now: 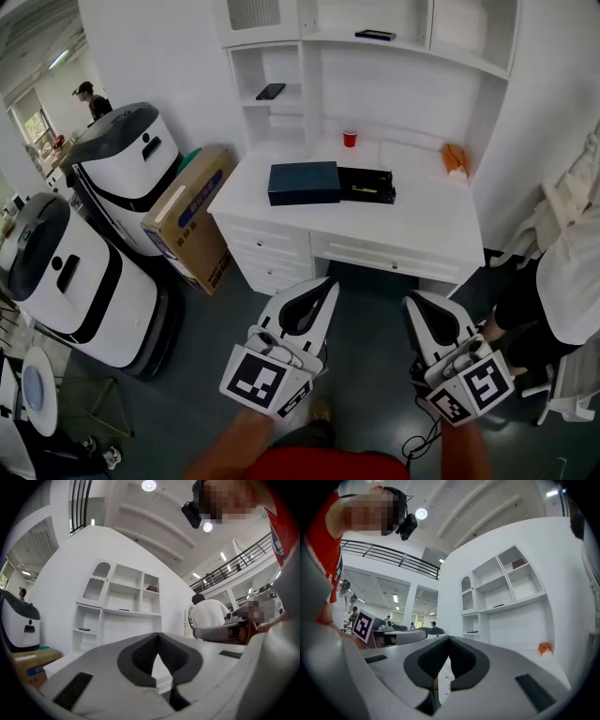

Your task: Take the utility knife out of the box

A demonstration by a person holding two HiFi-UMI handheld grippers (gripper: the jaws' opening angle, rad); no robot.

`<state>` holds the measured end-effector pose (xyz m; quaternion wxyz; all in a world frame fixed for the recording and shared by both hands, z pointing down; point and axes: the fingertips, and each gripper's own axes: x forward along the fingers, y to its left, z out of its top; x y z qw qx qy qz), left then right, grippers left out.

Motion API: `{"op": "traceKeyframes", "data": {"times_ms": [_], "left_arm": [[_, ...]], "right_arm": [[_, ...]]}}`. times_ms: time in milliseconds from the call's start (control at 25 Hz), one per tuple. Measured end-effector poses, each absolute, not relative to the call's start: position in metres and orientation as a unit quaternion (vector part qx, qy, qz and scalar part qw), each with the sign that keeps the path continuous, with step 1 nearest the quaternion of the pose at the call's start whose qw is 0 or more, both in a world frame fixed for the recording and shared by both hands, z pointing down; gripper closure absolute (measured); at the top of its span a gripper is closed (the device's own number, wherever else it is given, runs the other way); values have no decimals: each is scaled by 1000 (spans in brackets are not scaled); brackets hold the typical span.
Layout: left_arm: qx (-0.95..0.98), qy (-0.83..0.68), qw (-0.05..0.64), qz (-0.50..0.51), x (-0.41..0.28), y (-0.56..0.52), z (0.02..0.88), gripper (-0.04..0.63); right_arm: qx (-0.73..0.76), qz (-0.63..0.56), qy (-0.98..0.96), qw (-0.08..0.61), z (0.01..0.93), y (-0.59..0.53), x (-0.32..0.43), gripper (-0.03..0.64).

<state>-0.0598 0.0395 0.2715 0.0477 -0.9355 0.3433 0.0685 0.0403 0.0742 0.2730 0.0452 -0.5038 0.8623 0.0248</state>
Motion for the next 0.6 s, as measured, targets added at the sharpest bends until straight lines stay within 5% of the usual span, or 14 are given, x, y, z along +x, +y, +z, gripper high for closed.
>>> {"op": "traceKeyframes", "data": {"times_ms": [600], "left_arm": [[-938,336,36,79,-55,-117,272,577]], "right_arm": [[-517,28,855,25,274,-82,53,615]]}}
